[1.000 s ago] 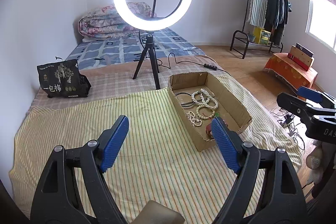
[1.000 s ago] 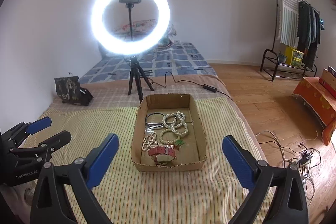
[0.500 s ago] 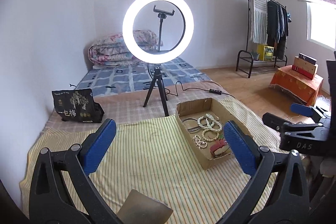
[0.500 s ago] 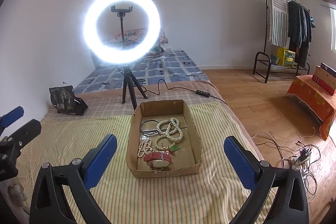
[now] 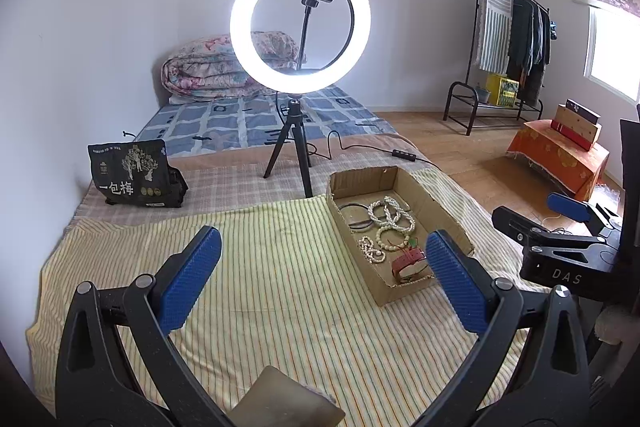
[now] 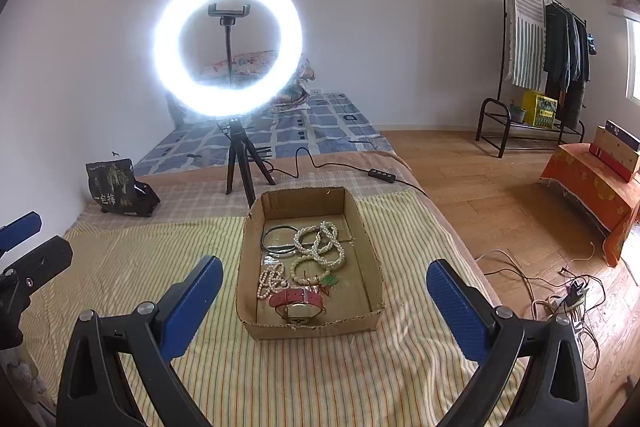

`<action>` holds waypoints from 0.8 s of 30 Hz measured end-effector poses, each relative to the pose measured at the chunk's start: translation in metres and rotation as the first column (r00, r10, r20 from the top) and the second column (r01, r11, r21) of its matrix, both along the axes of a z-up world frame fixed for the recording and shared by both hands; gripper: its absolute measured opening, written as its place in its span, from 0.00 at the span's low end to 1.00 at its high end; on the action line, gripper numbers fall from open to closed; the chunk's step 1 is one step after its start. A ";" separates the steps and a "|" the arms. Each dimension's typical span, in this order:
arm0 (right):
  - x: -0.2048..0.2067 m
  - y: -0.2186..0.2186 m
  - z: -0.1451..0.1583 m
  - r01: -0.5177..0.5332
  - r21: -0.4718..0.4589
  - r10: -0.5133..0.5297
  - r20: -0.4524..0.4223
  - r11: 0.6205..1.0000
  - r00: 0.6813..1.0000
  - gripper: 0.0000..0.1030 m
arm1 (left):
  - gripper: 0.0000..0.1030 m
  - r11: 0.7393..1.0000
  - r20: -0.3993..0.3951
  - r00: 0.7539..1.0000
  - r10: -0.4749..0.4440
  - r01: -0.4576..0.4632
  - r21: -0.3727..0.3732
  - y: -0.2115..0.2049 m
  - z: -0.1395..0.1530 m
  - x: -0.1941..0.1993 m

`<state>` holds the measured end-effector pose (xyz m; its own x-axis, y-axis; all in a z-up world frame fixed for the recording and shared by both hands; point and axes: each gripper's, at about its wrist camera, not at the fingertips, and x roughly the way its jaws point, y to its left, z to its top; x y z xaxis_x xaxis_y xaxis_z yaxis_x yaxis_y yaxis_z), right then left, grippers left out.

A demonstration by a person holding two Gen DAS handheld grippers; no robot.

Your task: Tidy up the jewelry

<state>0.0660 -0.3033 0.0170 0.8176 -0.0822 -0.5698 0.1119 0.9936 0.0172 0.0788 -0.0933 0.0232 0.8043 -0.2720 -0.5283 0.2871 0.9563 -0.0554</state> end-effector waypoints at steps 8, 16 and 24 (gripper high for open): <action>-0.001 0.001 0.000 0.009 -0.009 -0.009 0.002 1.000 1.000 1.00 | 1.00 1.000 -0.009 1.000 -0.014 0.014 0.021 -0.005 -0.004 0.000; 0.001 0.002 -0.003 0.008 -0.006 -0.008 -0.005 1.000 1.000 1.00 | 1.00 1.000 -0.016 1.000 -0.018 0.018 0.021 -0.007 -0.006 0.000; 0.002 0.003 -0.003 0.011 0.000 -0.011 -0.006 1.000 1.000 1.00 | 1.00 1.000 -0.018 1.000 -0.019 0.019 0.024 -0.009 -0.012 -0.002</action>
<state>0.0676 -0.3005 0.0136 0.8134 -0.0911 -0.5745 0.1229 0.9923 0.0166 0.0769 -0.1026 0.0117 0.7894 -0.2741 -0.5492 0.3043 0.9518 -0.0377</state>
